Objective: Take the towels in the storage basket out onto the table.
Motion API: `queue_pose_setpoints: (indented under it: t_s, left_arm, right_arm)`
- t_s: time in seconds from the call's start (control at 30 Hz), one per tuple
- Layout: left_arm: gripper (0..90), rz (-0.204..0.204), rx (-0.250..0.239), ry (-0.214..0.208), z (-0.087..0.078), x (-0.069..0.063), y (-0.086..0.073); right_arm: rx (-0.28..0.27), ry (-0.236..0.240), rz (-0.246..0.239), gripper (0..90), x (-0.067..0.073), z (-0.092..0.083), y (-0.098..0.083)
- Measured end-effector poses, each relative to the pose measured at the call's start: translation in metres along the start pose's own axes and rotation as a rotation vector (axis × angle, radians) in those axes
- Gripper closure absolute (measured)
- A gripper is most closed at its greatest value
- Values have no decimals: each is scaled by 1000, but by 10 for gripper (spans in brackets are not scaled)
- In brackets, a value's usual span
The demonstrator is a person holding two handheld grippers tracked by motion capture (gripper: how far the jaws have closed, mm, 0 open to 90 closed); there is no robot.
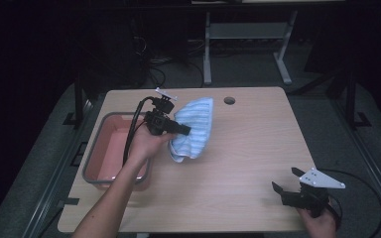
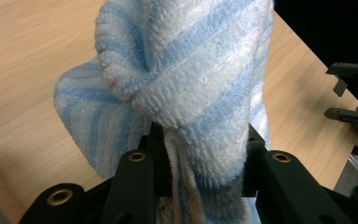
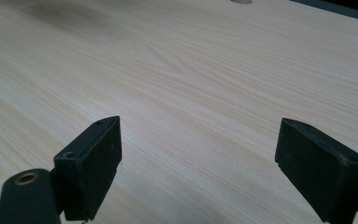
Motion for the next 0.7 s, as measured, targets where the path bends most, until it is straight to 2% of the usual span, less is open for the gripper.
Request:
queue_pose_setpoints:
  t_s: [0.3, 0.47, 0.7]
  left_arm:
    - [660, -7, 17, -12, 19, -9, 1]
    - [659, 5, 30, -18, 27, -14, 2]
    - [653, -7, 37, -40, 41, -23, 2]
  right_arm:
    - [0, -4, -1, 141, -1, 1, 1]
    - [-2, -6, -1, 142, -2, 0, 0]
    - [-2, -6, 1, 142, -2, 0, 0]
Point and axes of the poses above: each handheld gripper's, and its own axes: z roughly forward along the jaws, y roughly out of its top, x roughly to its left, the point moved 7 cm from there along z, roughly forward along the jaws, and after that the axes turned 13 degrees about y, right-handed, at the moved point
